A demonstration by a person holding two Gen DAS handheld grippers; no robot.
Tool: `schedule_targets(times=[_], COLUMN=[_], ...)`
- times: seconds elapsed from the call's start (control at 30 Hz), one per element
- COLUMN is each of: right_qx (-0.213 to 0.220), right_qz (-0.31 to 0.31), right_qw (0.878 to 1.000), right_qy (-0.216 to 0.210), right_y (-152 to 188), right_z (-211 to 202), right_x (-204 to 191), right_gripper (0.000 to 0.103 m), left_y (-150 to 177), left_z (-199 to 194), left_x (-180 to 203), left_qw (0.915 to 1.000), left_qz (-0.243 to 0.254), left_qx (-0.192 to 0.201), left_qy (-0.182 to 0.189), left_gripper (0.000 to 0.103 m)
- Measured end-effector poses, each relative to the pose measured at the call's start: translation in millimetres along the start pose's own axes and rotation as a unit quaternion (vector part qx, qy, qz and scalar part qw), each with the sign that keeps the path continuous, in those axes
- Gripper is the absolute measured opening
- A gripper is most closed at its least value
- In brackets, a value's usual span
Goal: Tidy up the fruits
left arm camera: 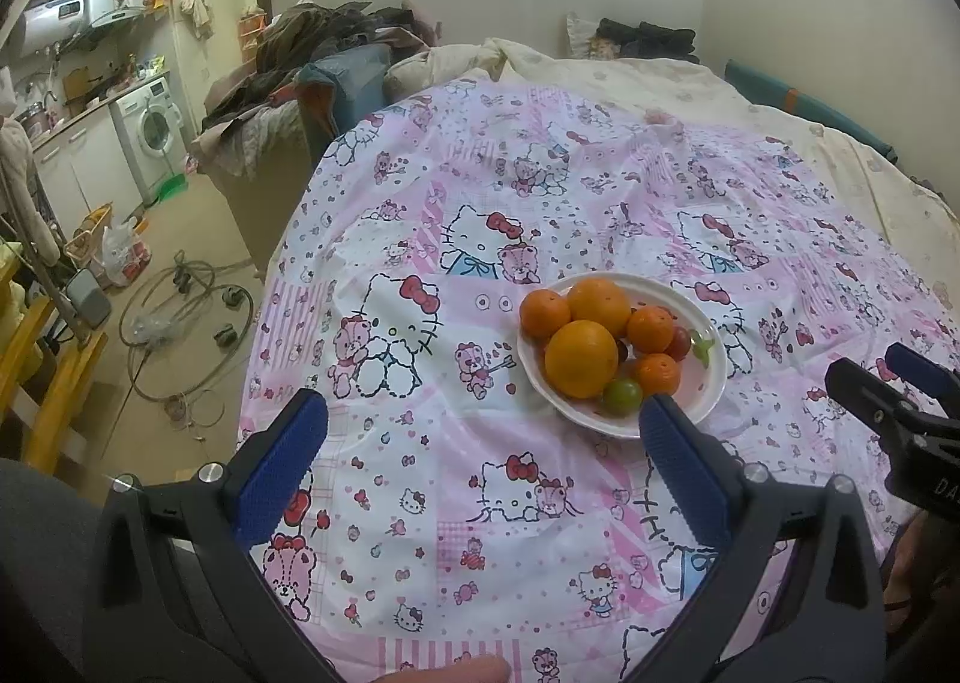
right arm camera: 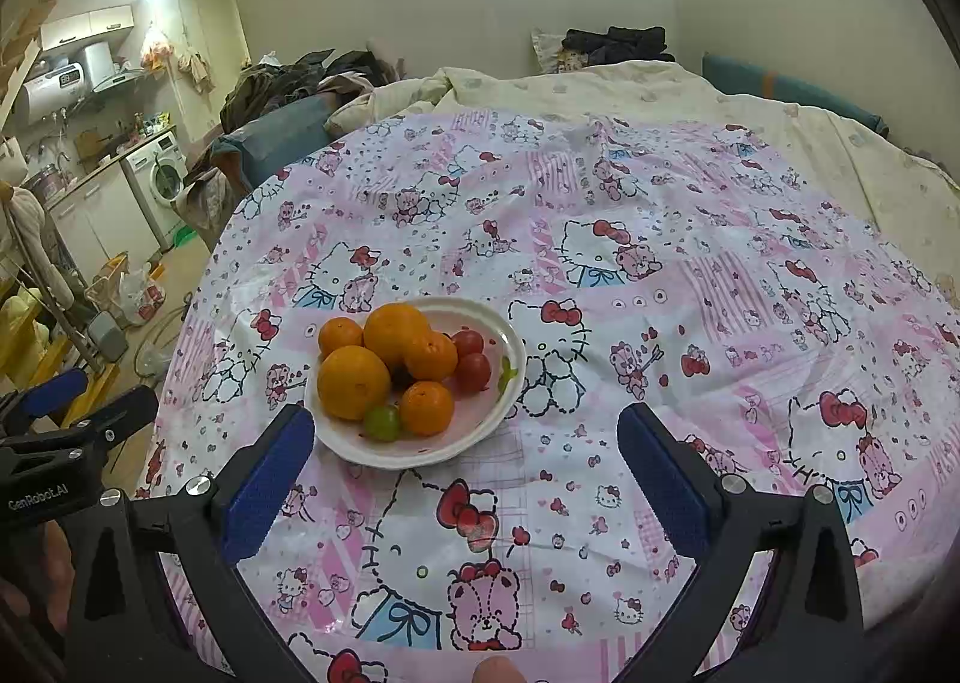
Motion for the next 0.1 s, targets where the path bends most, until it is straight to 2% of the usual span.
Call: schedule_targets(times=[0.1], right_qx=[0.000], right_qz=[-0.001], right_qw=[1.000], right_qy=[0.000], right_y=[0.0], right_z=[0.1], right_x=[-0.2], right_gripper=[0.103], left_y=[-0.4], left_z=[0.9], left_x=[0.7], left_qw=[1.0000], left_qz=[-0.001], left_qx=[-0.003], left_qy=[0.000], left_gripper=[0.103])
Point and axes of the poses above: each gripper's, at about its wrist camera, not at the fingertips, and z roughly the way its jaws point, x to its right, y to its underside, the point moved 7 cm from there along z, roughly the way its jaws point, and after that the axes turned 13 degrees about -y, right-handed, at the moved point
